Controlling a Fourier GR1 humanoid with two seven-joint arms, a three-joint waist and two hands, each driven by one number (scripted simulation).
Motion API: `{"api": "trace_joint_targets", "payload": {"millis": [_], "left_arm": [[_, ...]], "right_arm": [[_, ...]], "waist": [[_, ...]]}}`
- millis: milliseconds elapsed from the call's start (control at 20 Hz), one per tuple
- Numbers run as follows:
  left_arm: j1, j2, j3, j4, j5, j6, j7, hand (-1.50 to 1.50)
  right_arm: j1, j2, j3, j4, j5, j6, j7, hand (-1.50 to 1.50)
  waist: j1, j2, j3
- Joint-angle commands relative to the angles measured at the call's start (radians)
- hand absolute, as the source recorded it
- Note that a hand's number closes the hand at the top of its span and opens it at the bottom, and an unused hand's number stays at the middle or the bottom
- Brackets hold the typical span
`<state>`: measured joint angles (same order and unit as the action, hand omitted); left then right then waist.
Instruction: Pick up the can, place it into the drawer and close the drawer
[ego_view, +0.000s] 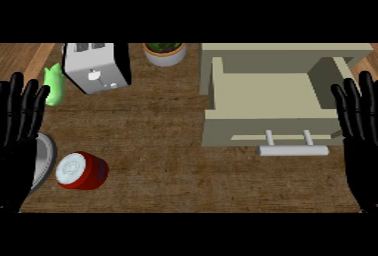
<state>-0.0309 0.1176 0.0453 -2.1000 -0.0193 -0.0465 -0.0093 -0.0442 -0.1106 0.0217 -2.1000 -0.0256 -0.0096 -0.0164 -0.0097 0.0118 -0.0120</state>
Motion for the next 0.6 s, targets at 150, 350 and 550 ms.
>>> {"api": "trace_joint_targets", "payload": {"millis": [150, 350, 550], "left_arm": [[0.181, 0.098, 0.089, -0.072, 0.342, -0.276, -0.051, -1.50], [0.261, 0.197, 0.129, 0.045, 0.330, -0.299, 0.120, -1.50], [0.323, 0.271, 0.246, 0.026, 0.483, -0.375, 0.163, -1.50]], "right_arm": [[-0.013, -0.004, -0.013, 0.042, 0.007, -0.001, 0.035, -1.50], [0.145, 0.038, -0.069, 0.073, 0.019, -0.094, 0.150, -1.50], [0.189, 0.019, -0.078, -0.034, 0.022, -0.101, 0.250, -1.50]], "waist": [[0.029, -0.015, 0.011], [0.010, -0.012, 0.012], [0.014, -0.017, 0.011]]}}
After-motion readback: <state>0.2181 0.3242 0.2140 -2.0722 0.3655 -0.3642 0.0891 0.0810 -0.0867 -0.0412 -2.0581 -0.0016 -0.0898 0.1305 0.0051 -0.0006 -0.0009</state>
